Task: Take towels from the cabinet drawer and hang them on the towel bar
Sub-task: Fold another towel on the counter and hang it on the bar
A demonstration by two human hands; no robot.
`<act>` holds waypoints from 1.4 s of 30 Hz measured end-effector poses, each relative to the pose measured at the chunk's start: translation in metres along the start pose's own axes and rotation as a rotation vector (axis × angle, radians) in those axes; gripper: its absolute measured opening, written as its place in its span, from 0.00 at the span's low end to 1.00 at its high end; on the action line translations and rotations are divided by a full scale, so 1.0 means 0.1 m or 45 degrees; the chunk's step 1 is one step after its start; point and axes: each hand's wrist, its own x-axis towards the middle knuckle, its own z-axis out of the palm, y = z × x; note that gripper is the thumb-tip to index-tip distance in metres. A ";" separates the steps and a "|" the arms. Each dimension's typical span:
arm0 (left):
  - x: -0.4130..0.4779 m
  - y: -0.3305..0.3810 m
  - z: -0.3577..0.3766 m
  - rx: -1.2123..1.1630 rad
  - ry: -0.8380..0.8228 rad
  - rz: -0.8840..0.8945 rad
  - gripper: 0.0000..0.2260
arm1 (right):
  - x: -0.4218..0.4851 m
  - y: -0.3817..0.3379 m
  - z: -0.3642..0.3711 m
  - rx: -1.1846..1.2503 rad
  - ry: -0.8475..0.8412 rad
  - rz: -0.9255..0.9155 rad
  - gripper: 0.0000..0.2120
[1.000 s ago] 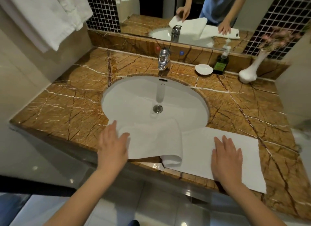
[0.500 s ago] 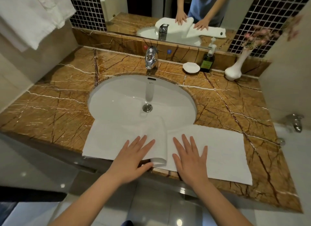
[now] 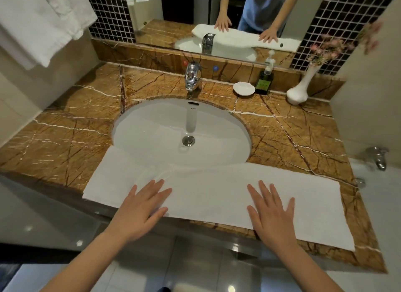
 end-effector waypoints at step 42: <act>0.72 1.85 0.30 0.164 0.194 0.671 0.13 | -0.25 0.90 -0.22 0.033 0.218 -0.594 0.19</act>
